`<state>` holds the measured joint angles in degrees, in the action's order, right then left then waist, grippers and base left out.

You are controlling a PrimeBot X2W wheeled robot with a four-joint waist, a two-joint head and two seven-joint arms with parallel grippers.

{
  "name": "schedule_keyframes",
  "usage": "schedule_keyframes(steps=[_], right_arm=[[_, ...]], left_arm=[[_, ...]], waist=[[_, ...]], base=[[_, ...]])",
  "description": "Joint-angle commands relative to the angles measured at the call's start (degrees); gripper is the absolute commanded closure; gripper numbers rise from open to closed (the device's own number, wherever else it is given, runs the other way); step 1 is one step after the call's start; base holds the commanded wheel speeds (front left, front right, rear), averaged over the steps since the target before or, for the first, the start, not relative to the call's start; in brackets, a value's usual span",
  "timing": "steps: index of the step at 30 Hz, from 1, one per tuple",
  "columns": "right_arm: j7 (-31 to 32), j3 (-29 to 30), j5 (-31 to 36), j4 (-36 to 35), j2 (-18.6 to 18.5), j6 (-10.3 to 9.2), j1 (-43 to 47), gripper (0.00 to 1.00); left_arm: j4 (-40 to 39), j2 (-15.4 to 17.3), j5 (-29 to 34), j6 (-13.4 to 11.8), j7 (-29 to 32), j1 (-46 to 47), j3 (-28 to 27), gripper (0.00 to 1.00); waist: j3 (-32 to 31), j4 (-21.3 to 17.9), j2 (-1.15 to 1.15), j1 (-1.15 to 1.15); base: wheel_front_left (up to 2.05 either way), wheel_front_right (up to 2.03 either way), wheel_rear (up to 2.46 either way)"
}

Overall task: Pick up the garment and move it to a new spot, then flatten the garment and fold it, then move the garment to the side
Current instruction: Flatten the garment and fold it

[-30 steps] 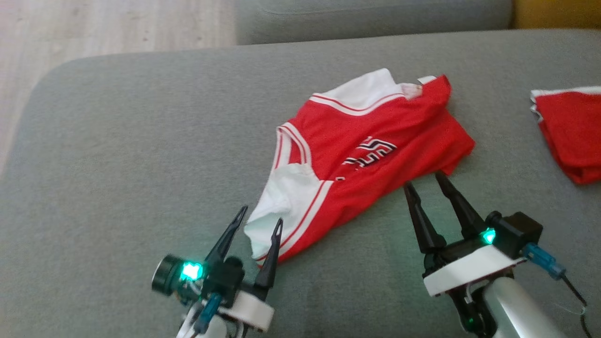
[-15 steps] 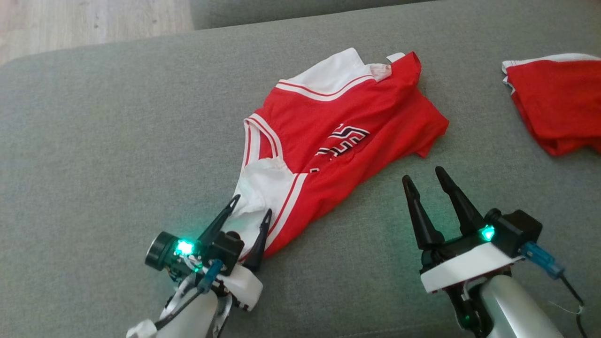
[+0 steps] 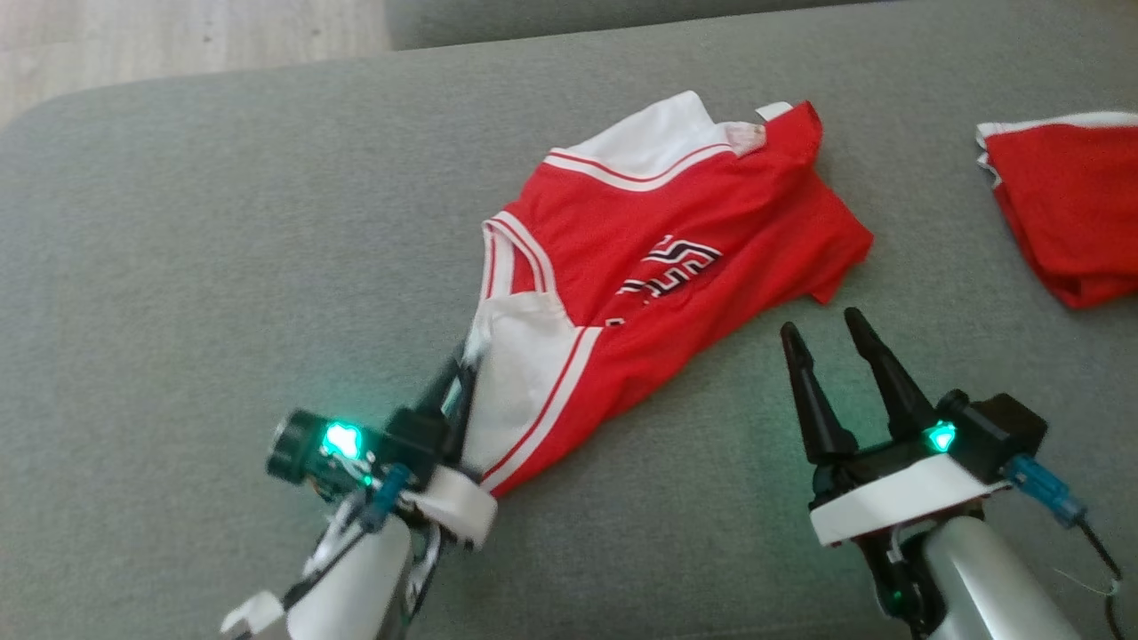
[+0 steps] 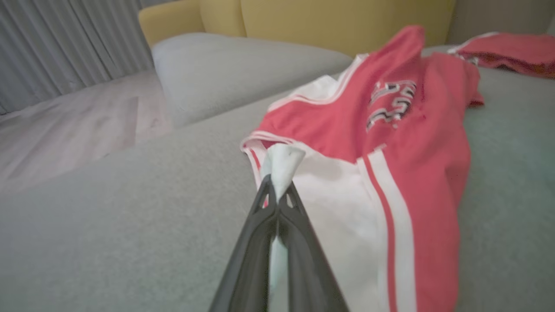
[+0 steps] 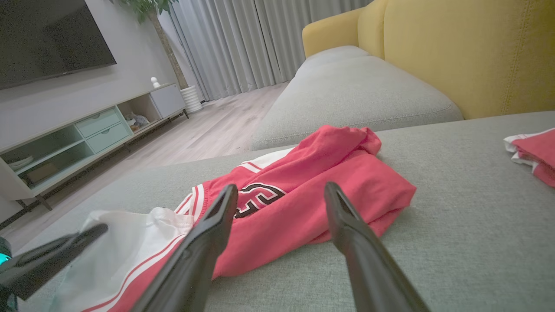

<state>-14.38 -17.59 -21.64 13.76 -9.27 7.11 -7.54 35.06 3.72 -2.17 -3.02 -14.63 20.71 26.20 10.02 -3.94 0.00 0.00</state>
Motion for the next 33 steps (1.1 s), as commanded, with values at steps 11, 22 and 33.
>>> schedule_keyframes(steps=[11,22,33], right_arm=[[-0.6,3.2,-0.1,1.4,-1.2,0.37,3.5,0.0],[-0.3,-2.1,-5.0,5.0,-6.3,0.37,0.6,0.0],[1.2,-9.5,-9.4,11.4,-10.4,0.37,-9.4,0.0]], left_arm=[[-19.6,11.8,-2.4,-6.5,-0.4,-10.6,-13.3,1.0],[-24.2,19.1,-3.3,-7.8,-0.2,-13.1,-19.1,1.0],[-24.3,19.3,-3.3,-8.4,-0.2,-10.5,-18.8,1.0]], waist=[[-2.5,6.2,0.0,0.0],[-0.6,9.0,0.0,0.0],[1.9,10.5,0.0,0.0]], base=[[0.0,0.0,0.0],[0.0,0.0,0.0],[0.0,0.0,0.0]])
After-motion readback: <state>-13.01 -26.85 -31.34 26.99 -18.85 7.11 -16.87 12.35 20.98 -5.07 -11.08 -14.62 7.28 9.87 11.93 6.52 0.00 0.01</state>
